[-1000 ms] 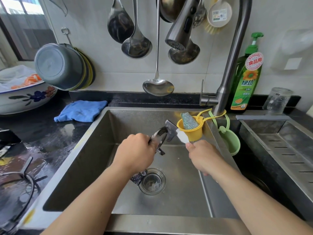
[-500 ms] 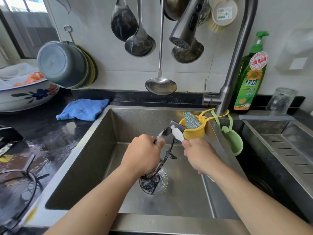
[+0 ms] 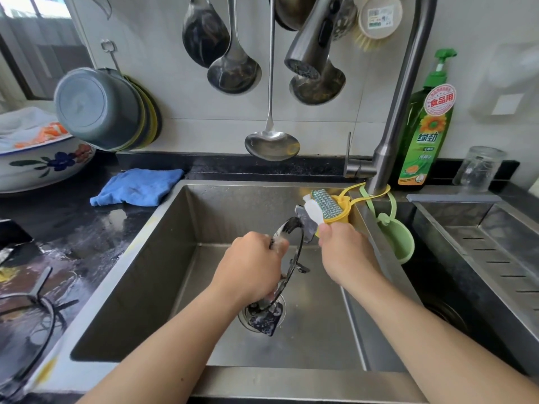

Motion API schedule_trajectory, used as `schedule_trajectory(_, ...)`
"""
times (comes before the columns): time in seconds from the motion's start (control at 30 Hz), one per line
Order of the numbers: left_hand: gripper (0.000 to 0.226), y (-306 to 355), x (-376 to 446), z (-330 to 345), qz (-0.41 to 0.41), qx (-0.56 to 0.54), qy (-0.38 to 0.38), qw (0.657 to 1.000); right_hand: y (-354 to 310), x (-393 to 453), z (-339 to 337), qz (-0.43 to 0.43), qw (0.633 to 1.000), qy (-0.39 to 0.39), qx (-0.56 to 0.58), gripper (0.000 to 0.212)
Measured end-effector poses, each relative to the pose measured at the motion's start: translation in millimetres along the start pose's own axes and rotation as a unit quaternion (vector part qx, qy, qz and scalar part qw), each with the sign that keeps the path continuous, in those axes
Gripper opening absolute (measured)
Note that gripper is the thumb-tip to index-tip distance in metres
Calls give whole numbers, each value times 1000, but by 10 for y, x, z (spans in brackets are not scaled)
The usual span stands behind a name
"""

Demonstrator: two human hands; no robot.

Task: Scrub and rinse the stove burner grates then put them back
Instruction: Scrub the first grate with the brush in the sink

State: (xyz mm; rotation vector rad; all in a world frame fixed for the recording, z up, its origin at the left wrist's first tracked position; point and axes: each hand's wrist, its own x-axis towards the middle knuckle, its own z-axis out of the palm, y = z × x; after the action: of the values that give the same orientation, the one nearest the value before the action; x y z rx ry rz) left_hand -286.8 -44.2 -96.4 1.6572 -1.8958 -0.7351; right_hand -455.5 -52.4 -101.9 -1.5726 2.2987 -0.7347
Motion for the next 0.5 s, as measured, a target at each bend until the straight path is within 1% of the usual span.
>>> schedule_trajectory(0.07, 56, -2, -29, 27, 11, 15, 13, 1000, 10, 34, -15, 1, 1000, 13, 1, 49)
schedule_trajectory(0.17, 54, 11, -44, 36, -1, -10, 29, 1000, 10, 26, -9, 2, 1000, 7, 17, 47)
schedule_trajectory(0.23, 51, 11, -37, 6, -18, -46, 38, 998, -19, -34, 12, -3, 1000, -18, 9, 47)
schedule_trajectory(0.37, 49, -26, 16, -69, -33, -65, 49, 996, -95, -169, 74, -20, 993, -110, -21, 44)
schedule_trajectory(0.43, 48, -38, 20, -79, -51, -86, 40, 994, -119, -193, 75, -22, 992, -124, -20, 43)
schedule_trajectory(0.5, 46, -13, 4, -60, -62, -113, 27, 991, -129, -195, 64, -19, 993, -118, -14, 44)
